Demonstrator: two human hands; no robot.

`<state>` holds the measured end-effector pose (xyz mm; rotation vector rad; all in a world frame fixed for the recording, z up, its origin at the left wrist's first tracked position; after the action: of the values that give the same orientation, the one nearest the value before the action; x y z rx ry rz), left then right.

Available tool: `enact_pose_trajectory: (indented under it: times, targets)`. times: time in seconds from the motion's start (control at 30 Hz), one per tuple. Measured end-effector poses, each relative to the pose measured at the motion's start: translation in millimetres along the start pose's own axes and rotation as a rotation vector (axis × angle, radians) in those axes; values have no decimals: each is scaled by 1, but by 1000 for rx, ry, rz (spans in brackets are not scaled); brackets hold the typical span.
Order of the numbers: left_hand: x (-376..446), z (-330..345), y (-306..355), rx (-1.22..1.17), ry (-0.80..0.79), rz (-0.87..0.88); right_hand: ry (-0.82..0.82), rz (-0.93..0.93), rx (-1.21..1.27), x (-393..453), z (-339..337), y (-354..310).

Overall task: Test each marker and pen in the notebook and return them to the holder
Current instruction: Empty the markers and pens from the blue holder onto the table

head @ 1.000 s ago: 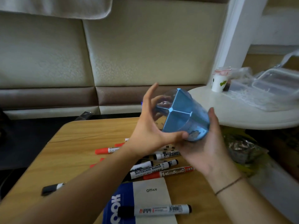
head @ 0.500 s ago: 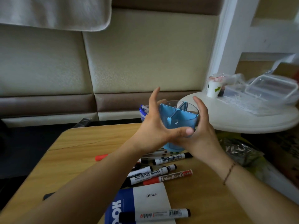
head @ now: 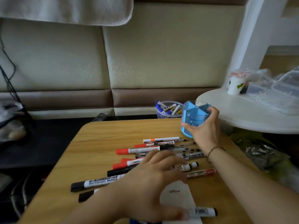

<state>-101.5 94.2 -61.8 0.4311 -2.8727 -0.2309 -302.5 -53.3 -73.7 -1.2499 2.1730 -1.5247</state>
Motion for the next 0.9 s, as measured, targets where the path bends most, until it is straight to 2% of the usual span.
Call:
enact_pose_trajectory:
  times: [0.07,0.23,0.33,0.4,0.43,0.5,0.6,0.7,0.9]
  targets:
    - [-4,1,9,-33,12,93,8,11,-21,0,-1,9]
    - [-10,8,9,50,-5,81,-31,15,-99,-9,-11,12]
    - [-20,7,7,86,-40,9,-10,-187,-102,-48,-51,-15]
    - [-34,5,5,39,-46,-59,-232,-427,-64,-104,-65,-34]
    - [-40,5,5,1,-54,-80,-362,-527,-112,-136,-67,-35]
    - [-52,9,6,-35,-84,-125,-512,-663,-307,-180,-67,-24]
    - [-65,16,1,6,-104,-247,-576,-661,-505,-205,-65,-2]
    - [-71,19,1,26,-93,-315,-522,-655,-461,-205,-73,2]
    - [-82,28,10,-33,-145,-373,-371,-411,-375,-173,-82,4]
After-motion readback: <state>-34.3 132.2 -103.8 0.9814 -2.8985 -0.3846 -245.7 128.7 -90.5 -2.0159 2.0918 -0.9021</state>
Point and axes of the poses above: each hand's wrist, its own x-axis towards the middle knuckle, its own z-axis out of the palm, y = z × x, the point moved 10 cm from there along x, towards the middle knuckle, and after that the axes turned 14 degrees about z, right-handed, at the moved point
